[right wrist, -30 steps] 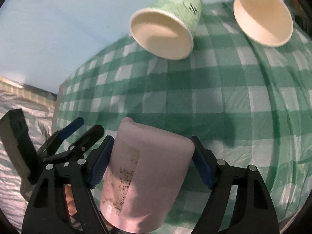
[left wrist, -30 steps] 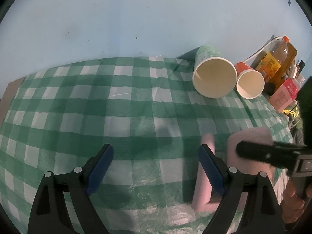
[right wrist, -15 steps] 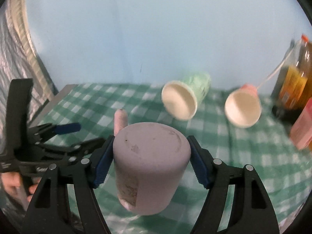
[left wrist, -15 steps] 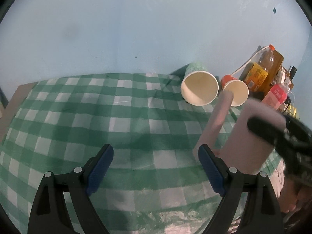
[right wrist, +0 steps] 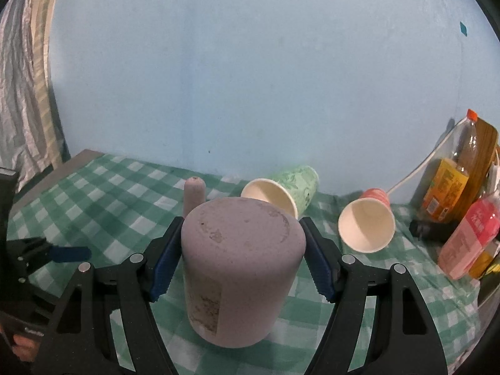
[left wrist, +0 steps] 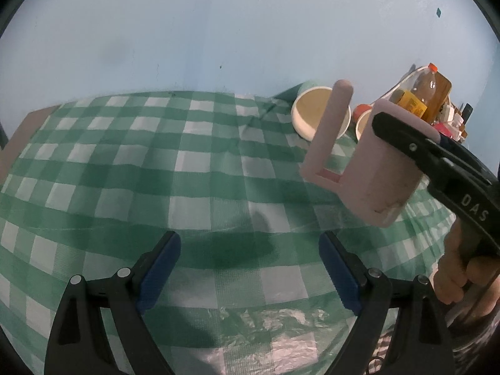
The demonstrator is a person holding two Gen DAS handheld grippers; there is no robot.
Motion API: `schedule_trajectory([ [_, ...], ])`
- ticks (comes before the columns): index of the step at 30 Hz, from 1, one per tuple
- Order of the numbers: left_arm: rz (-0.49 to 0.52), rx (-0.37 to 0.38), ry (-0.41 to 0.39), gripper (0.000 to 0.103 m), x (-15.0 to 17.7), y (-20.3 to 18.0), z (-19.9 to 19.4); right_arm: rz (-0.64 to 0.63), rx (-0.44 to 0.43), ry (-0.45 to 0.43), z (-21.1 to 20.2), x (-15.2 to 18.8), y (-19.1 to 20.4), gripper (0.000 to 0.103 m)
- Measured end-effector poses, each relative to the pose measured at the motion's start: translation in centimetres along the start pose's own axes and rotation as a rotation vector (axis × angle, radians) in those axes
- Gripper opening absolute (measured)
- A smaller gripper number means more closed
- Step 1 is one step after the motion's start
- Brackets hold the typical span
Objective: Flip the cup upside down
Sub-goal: 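Lower the upright pink mug onto the tablecloth and open the right gripper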
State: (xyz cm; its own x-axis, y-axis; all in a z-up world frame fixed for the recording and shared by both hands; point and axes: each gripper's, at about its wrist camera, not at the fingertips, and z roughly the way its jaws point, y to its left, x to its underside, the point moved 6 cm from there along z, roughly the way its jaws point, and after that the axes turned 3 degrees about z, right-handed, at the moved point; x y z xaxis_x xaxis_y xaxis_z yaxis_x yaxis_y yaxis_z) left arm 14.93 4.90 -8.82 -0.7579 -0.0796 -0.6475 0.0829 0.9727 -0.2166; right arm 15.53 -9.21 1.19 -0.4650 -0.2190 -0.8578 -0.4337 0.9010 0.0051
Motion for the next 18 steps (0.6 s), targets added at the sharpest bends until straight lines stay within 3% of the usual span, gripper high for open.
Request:
schedule_trajectory([
  [11, 0.007, 0.005, 0.025, 0.091, 0.8, -0.5, 0.7, 0.000, 0.008, -0.001, 1.2, 2.2, -0.1, 0.073],
  [18, 0.025, -0.024, -0.004, 0.091, 0.9, -0.9, 0.2, -0.002, 0.003, -0.001, 0.7, 3.6, -0.1, 0.073],
])
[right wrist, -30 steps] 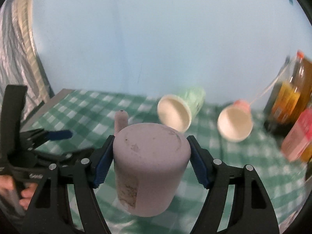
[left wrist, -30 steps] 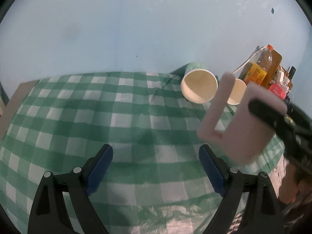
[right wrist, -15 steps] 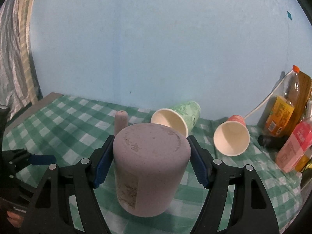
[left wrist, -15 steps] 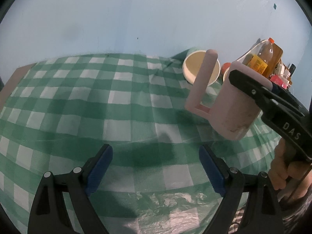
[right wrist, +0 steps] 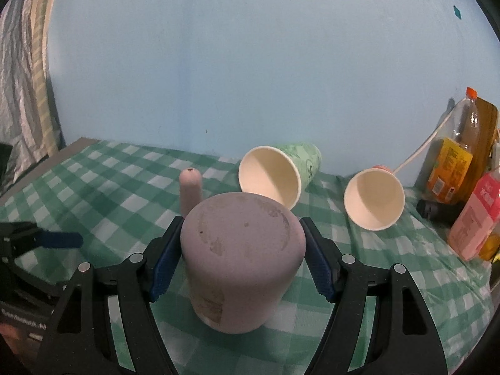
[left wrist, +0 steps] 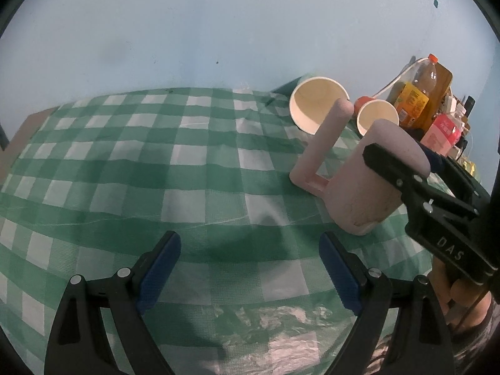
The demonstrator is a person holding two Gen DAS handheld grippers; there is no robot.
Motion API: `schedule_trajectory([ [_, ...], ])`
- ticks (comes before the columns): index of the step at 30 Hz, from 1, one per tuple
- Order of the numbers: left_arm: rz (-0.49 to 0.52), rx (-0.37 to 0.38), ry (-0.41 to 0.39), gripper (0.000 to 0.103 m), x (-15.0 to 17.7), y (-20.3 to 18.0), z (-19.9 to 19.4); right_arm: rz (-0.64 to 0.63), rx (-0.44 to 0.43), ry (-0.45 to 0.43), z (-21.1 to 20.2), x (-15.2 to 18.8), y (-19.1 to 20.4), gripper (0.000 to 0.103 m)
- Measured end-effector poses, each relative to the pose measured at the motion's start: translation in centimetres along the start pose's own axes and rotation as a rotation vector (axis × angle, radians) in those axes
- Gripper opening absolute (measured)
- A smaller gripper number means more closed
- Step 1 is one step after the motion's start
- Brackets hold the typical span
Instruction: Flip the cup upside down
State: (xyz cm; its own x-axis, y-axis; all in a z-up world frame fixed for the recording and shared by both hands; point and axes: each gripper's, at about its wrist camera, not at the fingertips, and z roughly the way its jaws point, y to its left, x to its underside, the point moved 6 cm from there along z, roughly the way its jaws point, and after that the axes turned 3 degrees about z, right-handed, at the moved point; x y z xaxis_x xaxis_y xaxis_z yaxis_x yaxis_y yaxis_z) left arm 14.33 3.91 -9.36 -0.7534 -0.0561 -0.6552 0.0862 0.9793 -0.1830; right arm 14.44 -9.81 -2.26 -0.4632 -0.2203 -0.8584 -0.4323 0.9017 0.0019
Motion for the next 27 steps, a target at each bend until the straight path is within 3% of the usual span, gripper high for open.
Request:
schedule_trajectory([
  [6, 0.026, 0.001, -0.012, 0.091, 0.1, -0.6, -0.3, 0.010, -0.014, 0.002, -0.6, 0.0, 0.0, 0.074],
  [10, 0.028, 0.033, -0.006, 0.091, 0.4, -1.1, -0.7, 0.016, -0.018, -0.025, -1.7, -0.3, -0.3, 0.086],
  [13, 0.030, 0.048, -0.024, 0.091, 0.6, -1.5, -1.6, 0.016, -0.020, -0.051, -3.2, -0.7, -0.4, 0.086],
  [22, 0.067, -0.002, -0.209, 0.091, 0.3, -3.3, -5.5, 0.039, -0.021, -0.147, -9.0, -1.5, -1.3, 0.088],
  [24, 0.084, -0.005, -0.243, 0.101, 0.4, -3.8, -6.2, 0.054, -0.018, -0.160, -10.2, -1.3, -1.6, 0.088],
  [27, 0.119, -0.024, -0.313, 0.103, 0.7, -4.8, -7.2, 0.068, -0.017, -0.171, -11.6, -0.7, -2.0, 0.088],
])
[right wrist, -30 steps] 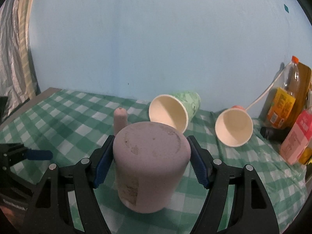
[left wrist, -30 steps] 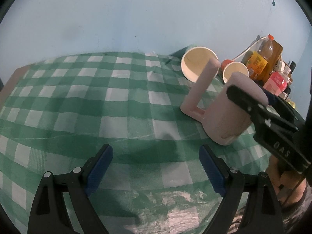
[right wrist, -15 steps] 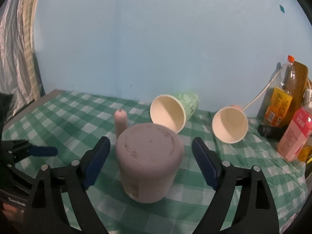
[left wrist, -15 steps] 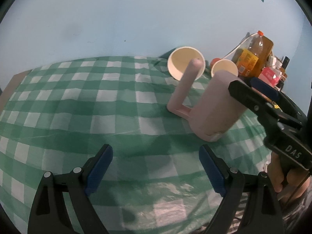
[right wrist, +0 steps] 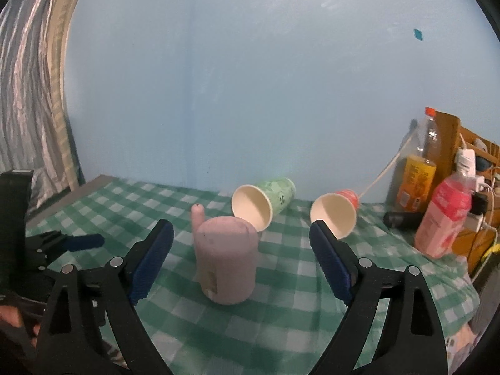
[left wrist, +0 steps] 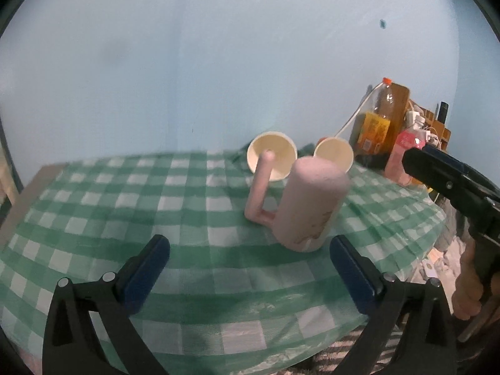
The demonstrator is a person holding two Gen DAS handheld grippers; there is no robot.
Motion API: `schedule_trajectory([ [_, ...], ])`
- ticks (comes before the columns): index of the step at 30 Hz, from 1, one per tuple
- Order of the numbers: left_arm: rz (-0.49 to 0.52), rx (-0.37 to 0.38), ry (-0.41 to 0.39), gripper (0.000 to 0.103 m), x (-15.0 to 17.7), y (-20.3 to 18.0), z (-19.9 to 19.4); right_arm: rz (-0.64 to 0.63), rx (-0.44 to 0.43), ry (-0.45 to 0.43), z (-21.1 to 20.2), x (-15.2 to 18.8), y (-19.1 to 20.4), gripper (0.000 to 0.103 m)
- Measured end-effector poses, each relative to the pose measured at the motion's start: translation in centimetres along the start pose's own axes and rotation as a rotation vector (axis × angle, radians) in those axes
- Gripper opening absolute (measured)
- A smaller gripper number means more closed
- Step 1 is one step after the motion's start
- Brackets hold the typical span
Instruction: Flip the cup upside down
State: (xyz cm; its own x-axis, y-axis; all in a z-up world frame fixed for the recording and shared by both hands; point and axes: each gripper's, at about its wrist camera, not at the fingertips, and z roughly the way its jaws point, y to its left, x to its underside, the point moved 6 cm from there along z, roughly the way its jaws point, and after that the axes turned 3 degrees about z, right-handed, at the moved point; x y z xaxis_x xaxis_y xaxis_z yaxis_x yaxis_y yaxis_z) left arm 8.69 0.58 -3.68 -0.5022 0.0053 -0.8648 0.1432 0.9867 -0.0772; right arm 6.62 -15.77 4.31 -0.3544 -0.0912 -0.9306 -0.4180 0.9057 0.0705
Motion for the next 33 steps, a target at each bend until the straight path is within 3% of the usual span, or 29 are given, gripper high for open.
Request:
schedule_trajectory([
  [5, 0.066, -0.046, -0.089, 0.103, -0.1, -1.4, -1.3, 0.007, 0.023, -0.016, -1.7, 1.2, -0.9, 0.088],
  [16, 0.085, -0.080, -0.160, 0.103, 0.7, -1.8, -2.2, 0.023, 0.030, -0.015, -2.8, 4.1, -1.9, 0.088],
  [33, 0.096, -0.148, -0.144, 0.103, 0.8, -1.1, -1.9, 0.021, 0.034, 0.021, -1.4, 5.6, -1.8, 0.088],
])
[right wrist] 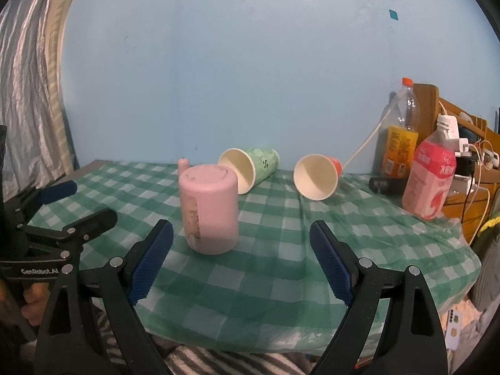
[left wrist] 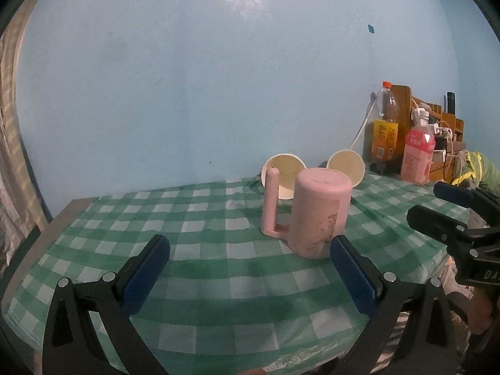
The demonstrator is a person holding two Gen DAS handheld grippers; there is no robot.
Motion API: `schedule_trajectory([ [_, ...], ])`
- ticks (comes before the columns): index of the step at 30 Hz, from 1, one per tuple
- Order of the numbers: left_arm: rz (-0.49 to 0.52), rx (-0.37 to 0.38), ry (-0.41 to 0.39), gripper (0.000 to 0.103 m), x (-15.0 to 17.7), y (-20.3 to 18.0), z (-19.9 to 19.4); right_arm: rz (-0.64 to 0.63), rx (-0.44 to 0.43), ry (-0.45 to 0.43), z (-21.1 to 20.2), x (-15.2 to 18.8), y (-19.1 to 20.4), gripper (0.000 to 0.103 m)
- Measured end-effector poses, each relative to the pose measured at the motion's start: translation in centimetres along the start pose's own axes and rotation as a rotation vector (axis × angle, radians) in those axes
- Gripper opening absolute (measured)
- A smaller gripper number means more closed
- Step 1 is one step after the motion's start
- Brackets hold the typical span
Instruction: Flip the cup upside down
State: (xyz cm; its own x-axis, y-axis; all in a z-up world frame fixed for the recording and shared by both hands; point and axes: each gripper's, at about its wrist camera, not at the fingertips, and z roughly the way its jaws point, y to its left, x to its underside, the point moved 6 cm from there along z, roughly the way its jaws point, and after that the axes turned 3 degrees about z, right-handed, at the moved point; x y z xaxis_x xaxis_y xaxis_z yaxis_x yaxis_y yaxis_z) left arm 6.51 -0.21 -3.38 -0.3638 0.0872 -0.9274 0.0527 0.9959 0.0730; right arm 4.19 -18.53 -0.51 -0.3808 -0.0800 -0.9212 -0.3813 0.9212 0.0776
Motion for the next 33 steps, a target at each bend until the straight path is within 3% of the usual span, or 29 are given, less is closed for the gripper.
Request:
schedule_trajectory([
  [33, 0.029, -0.009, 0.029, 0.103, 0.44, -0.46, 0.34, 0.001, 0.000, 0.013, 0.25, 0.23, -0.04, 0.088],
])
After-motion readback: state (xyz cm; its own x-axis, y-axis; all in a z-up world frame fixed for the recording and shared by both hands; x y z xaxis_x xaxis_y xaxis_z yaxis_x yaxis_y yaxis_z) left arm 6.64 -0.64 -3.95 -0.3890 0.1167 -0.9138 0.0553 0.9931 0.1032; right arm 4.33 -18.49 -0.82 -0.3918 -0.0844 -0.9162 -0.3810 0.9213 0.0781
